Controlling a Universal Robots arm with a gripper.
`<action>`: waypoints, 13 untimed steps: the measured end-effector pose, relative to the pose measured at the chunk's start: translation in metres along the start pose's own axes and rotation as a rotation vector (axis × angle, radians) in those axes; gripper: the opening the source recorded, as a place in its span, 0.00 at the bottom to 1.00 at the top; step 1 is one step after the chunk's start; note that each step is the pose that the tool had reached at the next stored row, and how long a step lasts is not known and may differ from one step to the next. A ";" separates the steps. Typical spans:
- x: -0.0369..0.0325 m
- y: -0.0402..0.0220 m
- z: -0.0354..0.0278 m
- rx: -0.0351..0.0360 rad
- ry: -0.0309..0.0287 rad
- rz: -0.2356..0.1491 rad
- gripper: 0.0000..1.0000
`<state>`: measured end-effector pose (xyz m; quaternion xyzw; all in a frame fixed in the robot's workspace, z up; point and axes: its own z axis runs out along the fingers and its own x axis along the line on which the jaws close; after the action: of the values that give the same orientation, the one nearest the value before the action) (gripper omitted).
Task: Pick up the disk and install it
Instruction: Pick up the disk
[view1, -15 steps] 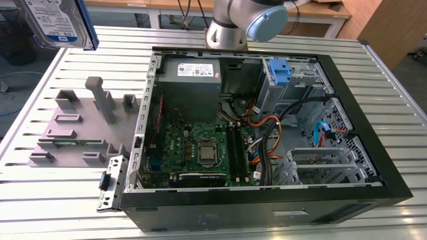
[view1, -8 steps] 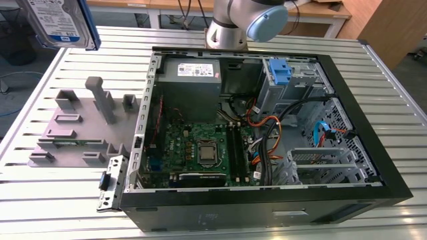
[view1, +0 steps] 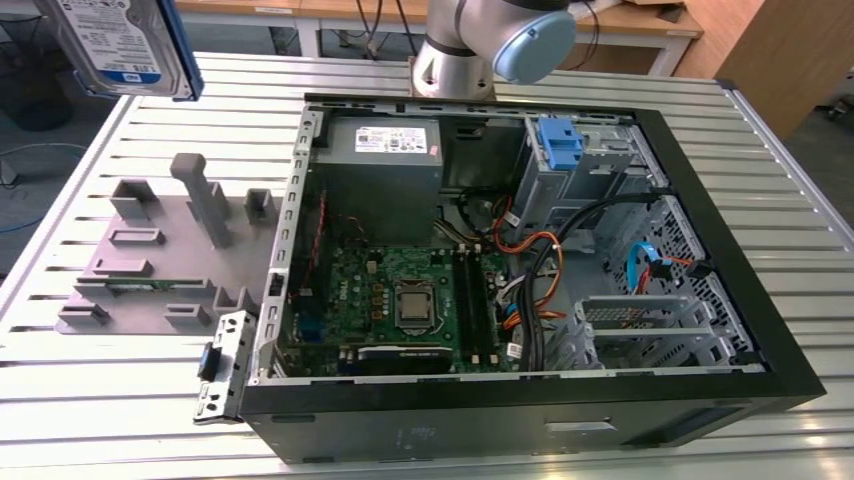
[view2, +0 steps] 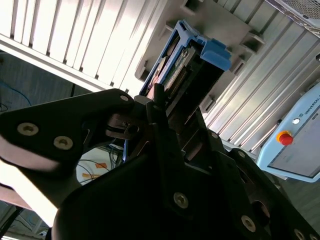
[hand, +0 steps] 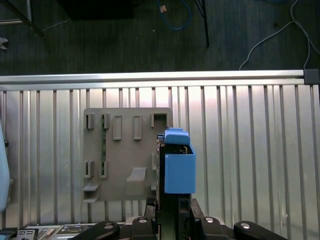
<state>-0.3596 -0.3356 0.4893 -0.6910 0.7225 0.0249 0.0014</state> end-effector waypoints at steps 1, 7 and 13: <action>0.0000 -0.0005 0.0000 0.0001 0.0000 0.000 0.35; -0.0002 -0.0038 -0.0001 0.0001 -0.0001 0.000 0.35; -0.0002 -0.0047 -0.0001 0.0000 0.0000 0.000 0.35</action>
<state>-0.3549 -0.3357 0.4893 -0.6909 0.7225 0.0249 0.0014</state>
